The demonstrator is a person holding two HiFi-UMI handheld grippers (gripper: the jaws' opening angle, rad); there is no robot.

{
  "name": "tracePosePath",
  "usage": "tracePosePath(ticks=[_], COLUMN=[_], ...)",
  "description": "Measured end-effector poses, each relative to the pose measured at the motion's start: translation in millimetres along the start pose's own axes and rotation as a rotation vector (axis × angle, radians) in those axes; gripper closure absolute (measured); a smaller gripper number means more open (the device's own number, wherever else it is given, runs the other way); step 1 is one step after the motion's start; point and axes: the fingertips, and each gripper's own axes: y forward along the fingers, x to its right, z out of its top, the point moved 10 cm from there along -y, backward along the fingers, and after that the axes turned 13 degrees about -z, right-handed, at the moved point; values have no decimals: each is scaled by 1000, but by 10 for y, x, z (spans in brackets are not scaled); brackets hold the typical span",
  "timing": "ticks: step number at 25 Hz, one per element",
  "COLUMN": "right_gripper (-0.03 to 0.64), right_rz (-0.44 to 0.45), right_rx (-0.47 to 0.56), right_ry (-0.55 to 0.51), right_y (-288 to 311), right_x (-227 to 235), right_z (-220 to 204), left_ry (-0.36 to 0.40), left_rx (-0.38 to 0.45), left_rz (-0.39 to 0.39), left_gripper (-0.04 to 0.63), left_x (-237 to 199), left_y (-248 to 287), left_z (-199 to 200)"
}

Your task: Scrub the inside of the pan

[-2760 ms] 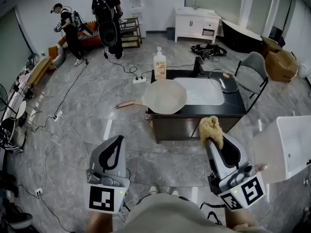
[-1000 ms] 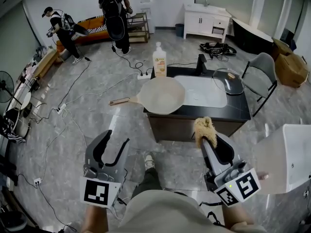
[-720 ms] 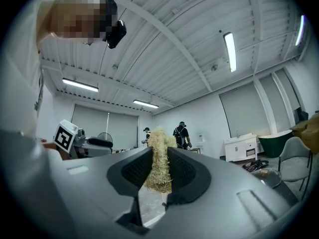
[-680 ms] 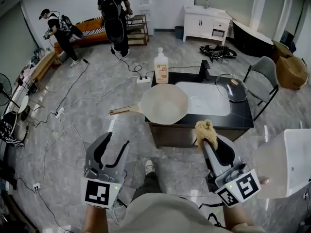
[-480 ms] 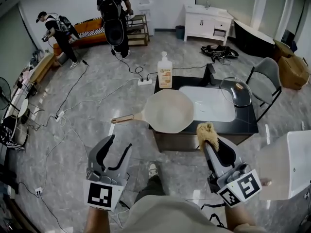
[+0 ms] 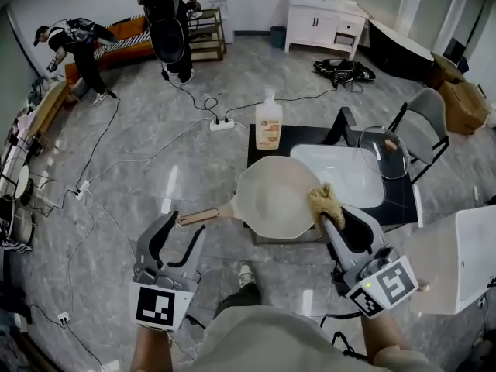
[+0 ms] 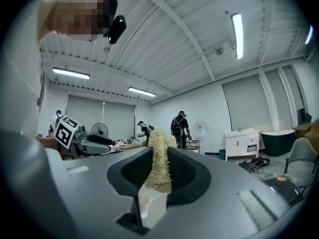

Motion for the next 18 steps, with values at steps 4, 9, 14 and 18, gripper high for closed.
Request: tracePosePath(ticks=[4, 9, 14, 18], right_gripper=[525, 525, 523, 524], right_rz=[-26, -53, -72, -88], right_rx=[-27, -58, -79, -98], right_ry=[-1, 2, 2, 5], right_y=[511, 964, 1223, 1313], right_x=[-17, -56, -70, -31], right_z=[8, -24, -77, -129], left_ry=[1, 6, 32, 38], left_rx=[-20, -24, -21, -24], left_rz=[-38, -76, -121, -148], left_gripper=[383, 383, 383, 383], left_x=[-472, -902, -1140, -1194], left_y=[261, 506, 686, 786], left_z=[-43, -112, -161, -192])
